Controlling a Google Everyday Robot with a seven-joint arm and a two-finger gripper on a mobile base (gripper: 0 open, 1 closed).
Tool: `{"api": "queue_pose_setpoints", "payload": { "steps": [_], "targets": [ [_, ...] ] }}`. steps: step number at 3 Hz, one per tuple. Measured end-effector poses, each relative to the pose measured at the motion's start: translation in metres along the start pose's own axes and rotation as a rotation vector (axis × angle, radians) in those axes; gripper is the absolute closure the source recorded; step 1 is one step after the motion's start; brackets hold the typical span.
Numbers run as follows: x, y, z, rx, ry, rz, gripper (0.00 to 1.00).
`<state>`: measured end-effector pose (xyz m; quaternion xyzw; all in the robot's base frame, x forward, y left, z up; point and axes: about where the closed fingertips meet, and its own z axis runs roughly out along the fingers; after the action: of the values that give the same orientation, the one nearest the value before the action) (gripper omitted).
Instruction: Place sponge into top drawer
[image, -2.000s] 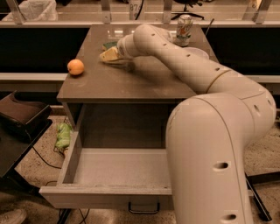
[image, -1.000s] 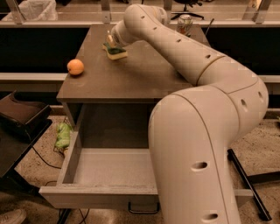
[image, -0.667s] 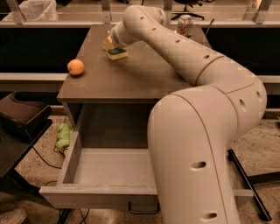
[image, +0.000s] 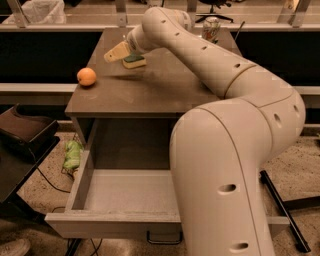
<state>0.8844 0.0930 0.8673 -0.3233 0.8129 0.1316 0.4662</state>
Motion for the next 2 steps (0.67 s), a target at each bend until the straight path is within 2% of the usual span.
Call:
{"api": "queue_pose_setpoints", "payload": {
  "steps": [1,2],
  "targets": [
    [0.0085,-0.0085,0.0014,0.001,-0.002,0.133,0.00],
    [0.0085,-0.0085,0.0014,0.001,-0.002,0.133,0.00]
  ]
}}
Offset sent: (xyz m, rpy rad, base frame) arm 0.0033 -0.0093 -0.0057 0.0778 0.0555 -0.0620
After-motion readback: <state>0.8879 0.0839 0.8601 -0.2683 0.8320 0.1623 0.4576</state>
